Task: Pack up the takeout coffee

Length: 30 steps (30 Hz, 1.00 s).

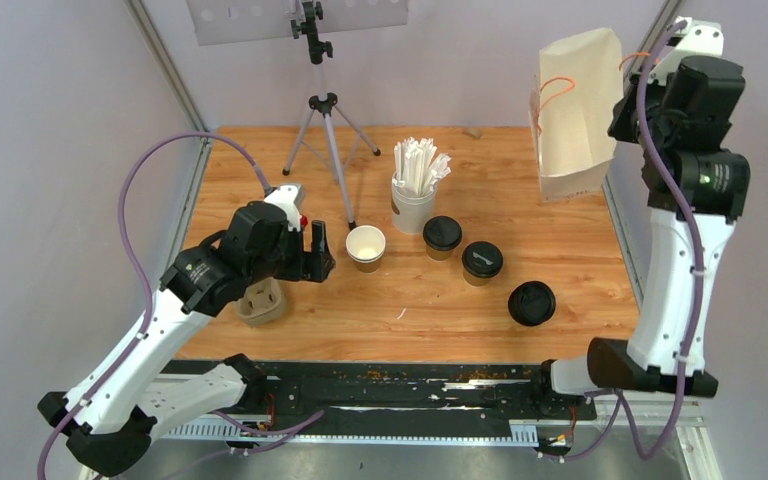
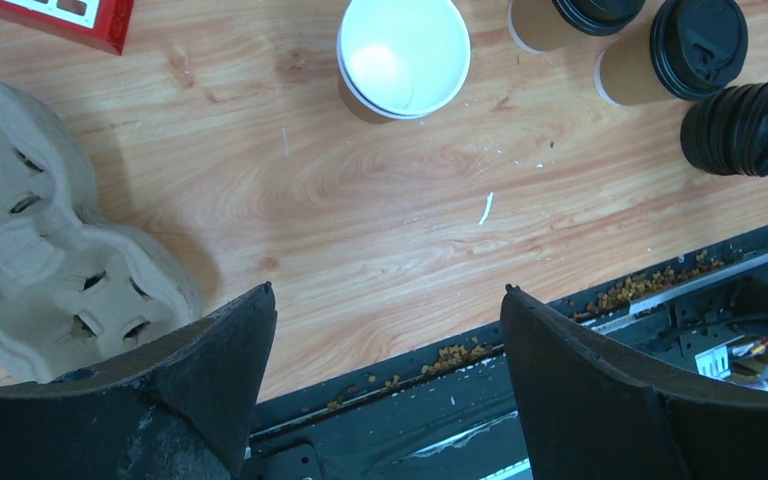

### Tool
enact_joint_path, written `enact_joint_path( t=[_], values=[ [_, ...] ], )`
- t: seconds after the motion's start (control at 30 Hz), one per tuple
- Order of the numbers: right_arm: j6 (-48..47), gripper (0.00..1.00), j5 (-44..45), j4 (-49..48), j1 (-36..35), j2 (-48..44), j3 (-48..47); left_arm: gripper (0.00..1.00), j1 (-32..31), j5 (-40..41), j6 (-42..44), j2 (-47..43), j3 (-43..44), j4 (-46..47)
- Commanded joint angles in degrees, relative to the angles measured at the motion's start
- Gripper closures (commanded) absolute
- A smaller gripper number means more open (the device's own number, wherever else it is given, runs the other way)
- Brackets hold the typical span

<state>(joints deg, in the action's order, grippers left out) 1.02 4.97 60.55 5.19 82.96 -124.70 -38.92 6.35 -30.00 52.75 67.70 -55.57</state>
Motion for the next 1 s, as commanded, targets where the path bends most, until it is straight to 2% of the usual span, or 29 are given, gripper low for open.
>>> enact_joint_path(
  t=[0.0, 0.03, 0.1, 0.27, 0.37, 0.5, 0.67, 0.77, 0.83, 0.97],
  values=[
    [6.5, 1.0, -6.4, -0.2, -2.5, -6.8, 4.3, 0.09, 0.1, 2.5, -2.0, -0.5, 2.1, 0.0],
    [7.2, 1.0, -7.9, -0.2, -3.3, -7.9, 5.4, 0.03, 0.1, 3.2, -2.3, -0.6, 2.4, -0.1],
    [8.8, 1.0, -11.4, 0.7, -4.9, -9.2, 6.2, 0.0, 0.1, 4.7, -2.6, -0.5, 4.2, -1.2],
    [11.2, 1.0, -13.3, 6.5, -15.9, -10.1, 3.7, 0.0, 0.1, 9.8, 0.1, 1.4, 11.8, -5.9],
    [12.6, 1.0, -18.2, 8.4, -20.7, -11.6, 4.4, 0.0, 0.1, 13.9, 2.5, 3.1, 17.1, -10.0],
    [14.0, 1.0, -26.2, 7.4, -26.1, -15.2, 11.4, 0.0, 0.1, 17.0, 4.7, 5.1, 22.7, -14.6],
    [16.0, 1.0, -29.3, 1.7, -31.9, -20.1, 24.7, 0.0, 1.0, 18.7, 4.2, 8.0, 22.4, -15.2],
    [18.7, 1.0, -27.2, -1.8, -37.5, -21.1, 30.6, 0.0, 5.1, 18.9, 2.7, 6.1, 19.9, -10.6],
    [20.7, 1.0, -25.3, -5.5, -41.9, -21.2, 34.0, 0.0, 10.0, 17.2, 2.8, 4.6, 18.8, -7.4],
    [22.1, 1.0, -22.6, -8.7, -50.0, -17.7, 35.7, 0.0, 19.9, 14.7, 3.2, 6.3, 17.8, -7.5]
  ],
)
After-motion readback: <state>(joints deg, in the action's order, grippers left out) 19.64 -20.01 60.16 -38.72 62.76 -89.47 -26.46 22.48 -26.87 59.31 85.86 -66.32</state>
